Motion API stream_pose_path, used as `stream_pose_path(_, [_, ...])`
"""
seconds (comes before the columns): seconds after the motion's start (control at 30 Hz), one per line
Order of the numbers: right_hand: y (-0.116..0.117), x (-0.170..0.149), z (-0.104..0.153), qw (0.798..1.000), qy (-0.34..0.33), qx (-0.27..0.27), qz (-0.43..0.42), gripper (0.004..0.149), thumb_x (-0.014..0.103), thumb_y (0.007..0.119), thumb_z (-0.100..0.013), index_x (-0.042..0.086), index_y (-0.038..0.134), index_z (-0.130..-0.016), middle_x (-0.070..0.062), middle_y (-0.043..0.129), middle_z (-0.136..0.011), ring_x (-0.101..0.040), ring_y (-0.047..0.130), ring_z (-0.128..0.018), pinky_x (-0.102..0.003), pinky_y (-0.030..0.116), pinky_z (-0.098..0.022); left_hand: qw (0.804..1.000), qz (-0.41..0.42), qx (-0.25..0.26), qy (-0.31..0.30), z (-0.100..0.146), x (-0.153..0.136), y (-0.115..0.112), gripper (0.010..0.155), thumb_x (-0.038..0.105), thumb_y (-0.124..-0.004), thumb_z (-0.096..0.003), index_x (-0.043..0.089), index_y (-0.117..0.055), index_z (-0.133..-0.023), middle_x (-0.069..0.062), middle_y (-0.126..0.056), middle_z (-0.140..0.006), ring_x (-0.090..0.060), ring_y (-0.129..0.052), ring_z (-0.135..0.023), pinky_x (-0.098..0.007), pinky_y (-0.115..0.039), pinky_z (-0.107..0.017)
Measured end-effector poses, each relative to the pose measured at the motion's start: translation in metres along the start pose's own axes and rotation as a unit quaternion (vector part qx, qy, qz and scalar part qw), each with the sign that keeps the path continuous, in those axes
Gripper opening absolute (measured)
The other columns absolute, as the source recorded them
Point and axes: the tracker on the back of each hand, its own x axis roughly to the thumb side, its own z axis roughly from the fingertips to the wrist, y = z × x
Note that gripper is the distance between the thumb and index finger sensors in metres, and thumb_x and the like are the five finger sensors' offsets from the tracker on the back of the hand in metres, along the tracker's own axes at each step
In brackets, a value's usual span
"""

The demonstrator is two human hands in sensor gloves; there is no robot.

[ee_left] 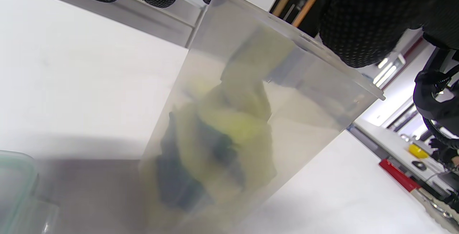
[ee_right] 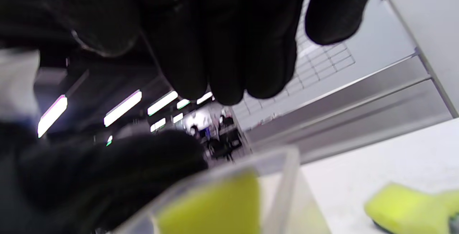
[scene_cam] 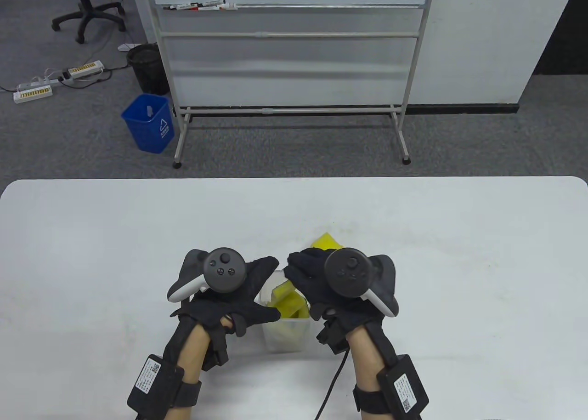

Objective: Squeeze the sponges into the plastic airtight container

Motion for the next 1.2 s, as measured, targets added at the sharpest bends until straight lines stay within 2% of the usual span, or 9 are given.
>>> stream_pose_path(0.13, [-0.013, -0.028, 0.001, 0.997, 0.053, -0.052, -0.033, 0.056, 0.054, 0.077, -0.046, 0.019, 0.093, -0.088, -0.011, 0.096, -0.092, -0.035, 0.094, -0.079, -0.061, 0.065, -0.068, 1.0, -0.001, 0.001, -0.002, 0.0, 0.0, 0.0, 0.097, 0.061, -0.083, -0.0444, 0.024, -0.026, -0.114, -0.007, -0.035, -0.126, -0.046, -0.041, -0.114, -0.072, -0.048, -0.077])
stream_pose_path(0.23, [-0.008, -0.059, -0.002, 0.992, 0.113, -0.052, 0.017, 0.057, 0.052, 0.077, -0.047, 0.021, 0.088, -0.093, -0.01, 0.089, -0.099, -0.036, 0.088, -0.088, -0.062, 0.062, -0.07, 1.0, -0.003, 0.001, -0.003, 0.0, 0.0, 0.0, 0.097, 0.061, -0.083, -0.0445, 0.024, -0.026, -0.114, -0.008, -0.034, -0.126, -0.046, -0.04, -0.114, -0.072, -0.048, -0.077])
stream_pose_path(0.37, [0.02, -0.092, -0.009, 0.985, 0.16, 0.003, 0.064, 0.057, 0.051, 0.077, -0.047, 0.023, 0.085, -0.096, -0.008, 0.076, -0.11, -0.038, 0.075, -0.101, -0.063, 0.058, -0.072, 1.0, -0.004, 0.002, -0.005, 0.0, 0.0, 0.0, 0.097, 0.061, -0.083, -0.0445, 0.024, -0.027, -0.114, -0.008, -0.034, -0.126, -0.046, -0.04, -0.114, -0.072, -0.047, -0.077])
stream_pose_path(0.5, [0.055, -0.11, -0.016, 0.983, 0.158, 0.049, 0.08, 0.061, 0.052, 0.077, -0.047, 0.03, 0.075, -0.103, -0.005, 0.059, -0.119, -0.038, 0.059, -0.109, -0.064, 0.051, -0.074, 1.0, 0.013, 0.015, -0.02, 0.002, -0.005, 0.004, 0.094, 0.066, -0.075, -0.0468, 0.024, -0.023, -0.114, -0.009, -0.029, -0.126, -0.046, -0.037, -0.114, -0.072, -0.047, -0.077])
stream_pose_path(0.63, [0.086, -0.12, -0.023, 0.974, 0.163, 0.101, 0.123, 0.058, 0.054, 0.075, -0.047, 0.036, 0.074, -0.103, -0.001, 0.043, -0.122, -0.037, 0.045, -0.113, -0.065, 0.044, -0.076, 0.993, 0.061, 0.097, -0.025, 0.018, -0.019, 0.022, 0.091, 0.066, -0.072, -0.0477, 0.025, -0.026, -0.114, -0.009, -0.03, -0.126, -0.046, -0.038, -0.114, -0.072, -0.048, -0.076])
stream_pose_path(0.7, [0.1, -0.127, -0.03, 0.968, 0.172, 0.116, 0.141, 0.057, 0.053, 0.075, -0.047, 0.036, 0.077, -0.101, 0.001, 0.039, -0.123, -0.037, 0.039, -0.114, -0.066, 0.041, -0.076, 0.989, 0.07, 0.125, -0.023, 0.026, -0.026, 0.029, 0.09, 0.066, -0.072, -0.048, 0.025, -0.027, -0.114, -0.009, -0.031, -0.126, -0.046, -0.038, -0.114, -0.072, -0.048, -0.076])
stream_pose_path(0.8, [0.118, -0.139, -0.04, 0.953, 0.198, 0.173, 0.149, 0.055, 0.053, 0.074, -0.047, 0.037, 0.079, -0.1, 0.002, 0.034, -0.123, -0.036, 0.033, -0.115, -0.066, 0.038, -0.077, 0.986, 0.08, 0.148, -0.017, 0.035, -0.033, 0.035, 0.089, 0.066, -0.072, -0.0482, 0.026, -0.028, -0.115, -0.009, -0.032, -0.126, -0.046, -0.038, -0.114, -0.072, -0.048, -0.076])
stream_pose_path(0.97, [0.142, -0.157, -0.05, 0.938, 0.232, 0.212, 0.144, 0.055, 0.053, 0.074, -0.047, 0.037, 0.078, -0.099, 0.0, 0.036, -0.122, -0.035, 0.034, -0.114, -0.065, 0.037, -0.076, 0.983, 0.093, 0.155, -0.02, 0.038, -0.038, 0.038, 0.089, 0.066, -0.071, -0.0485, 0.026, -0.028, -0.115, -0.009, -0.032, -0.126, -0.046, -0.038, -0.114, -0.072, -0.048, -0.076])
stream_pose_path(1.2, [0.147, -0.164, -0.047, 0.947, 0.244, 0.174, 0.115, 0.057, 0.05, 0.075, -0.047, 0.029, 0.075, -0.099, -0.001, 0.049, -0.119, -0.034, 0.049, -0.111, -0.066, 0.044, -0.074, 0.982, 0.097, 0.16, -0.02, 0.039, -0.038, 0.038, 0.088, 0.066, -0.071, -0.0489, 0.025, -0.029, -0.115, -0.009, -0.033, -0.126, -0.046, -0.039, -0.114, -0.072, -0.048, -0.076])
